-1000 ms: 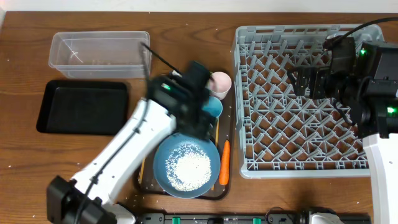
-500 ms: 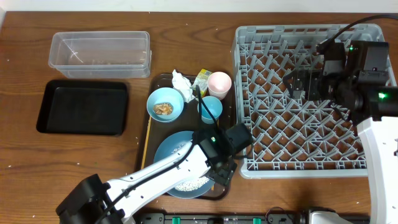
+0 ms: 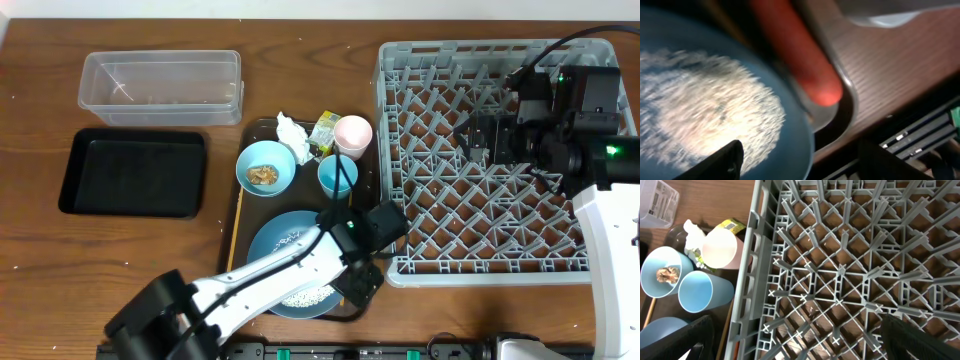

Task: Sort waste into correct bins and load items into the dishwasher rack
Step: 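Grasp the blue plate rim with the left gripper and lift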

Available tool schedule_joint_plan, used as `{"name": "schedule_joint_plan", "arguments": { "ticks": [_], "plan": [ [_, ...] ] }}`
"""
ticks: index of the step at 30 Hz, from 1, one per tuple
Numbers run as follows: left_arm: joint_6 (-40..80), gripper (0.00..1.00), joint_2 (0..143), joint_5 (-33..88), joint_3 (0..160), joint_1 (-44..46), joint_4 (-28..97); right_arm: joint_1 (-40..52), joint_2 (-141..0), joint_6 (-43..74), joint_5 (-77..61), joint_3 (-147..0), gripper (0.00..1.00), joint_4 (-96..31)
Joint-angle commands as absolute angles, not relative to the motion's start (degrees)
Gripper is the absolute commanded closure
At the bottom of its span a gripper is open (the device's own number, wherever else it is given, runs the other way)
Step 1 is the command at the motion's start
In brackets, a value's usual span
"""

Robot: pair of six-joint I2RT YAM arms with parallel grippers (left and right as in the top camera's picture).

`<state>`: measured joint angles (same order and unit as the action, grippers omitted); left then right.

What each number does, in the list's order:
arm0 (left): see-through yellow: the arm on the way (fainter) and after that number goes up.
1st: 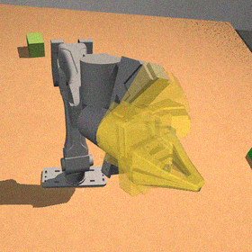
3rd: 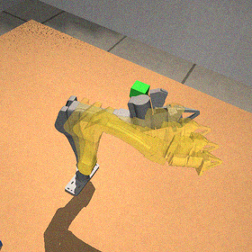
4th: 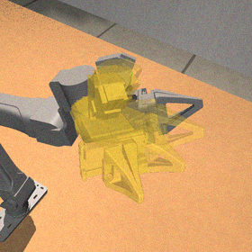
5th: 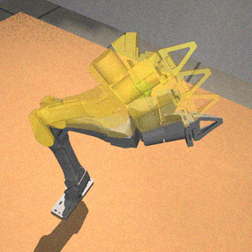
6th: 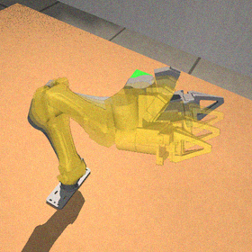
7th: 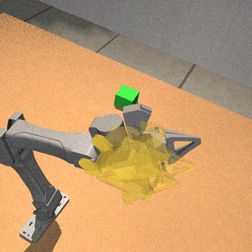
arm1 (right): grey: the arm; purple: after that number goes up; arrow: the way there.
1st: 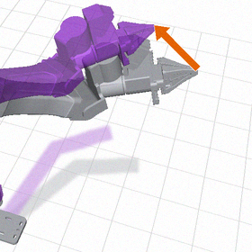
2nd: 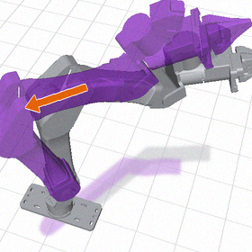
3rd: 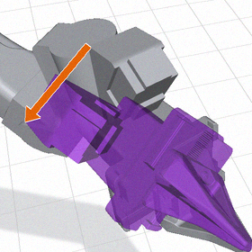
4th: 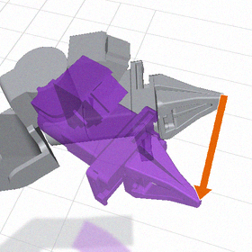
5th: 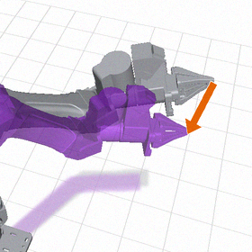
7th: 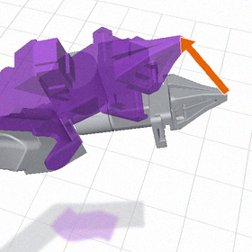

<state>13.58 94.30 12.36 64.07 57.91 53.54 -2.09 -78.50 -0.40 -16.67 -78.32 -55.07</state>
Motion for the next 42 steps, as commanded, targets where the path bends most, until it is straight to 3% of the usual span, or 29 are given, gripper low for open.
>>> {"name": "schedule_joint_plan", "arguments": {
  "ticks": [1,7,18,33,42],
  "plan": [
    [8.2,0.25,97.2,16.5,63.4,58.1,53.6,-2.6,-78.8,0.4,-16.5,-79.4,0.01,-55.1],
    [7.3,0.26,102.5,12.2,63.4,57.9,53.8,-2.6,-78.8,0.4,-16.5,-79.4,0.01,-55.1],
    [11.7,0.49,102.9,2.6,63.4,55.1,55.7,-2.6,-78.8,0.4,-16.5,-79.4,0.01,-53.7],
    [21.7,0.59,102.9,-10.6,62.7,53.4,54.9,-2.6,-78.8,0.4,-16.5,-79.4,0.01,-53.3],
    [24.6,0.64,102.9,-11.4,58.3,53.4,49.1,-2.6,-78.8,0.4,-16.5,-79.4,0.01,-53.5]
  ]
}}
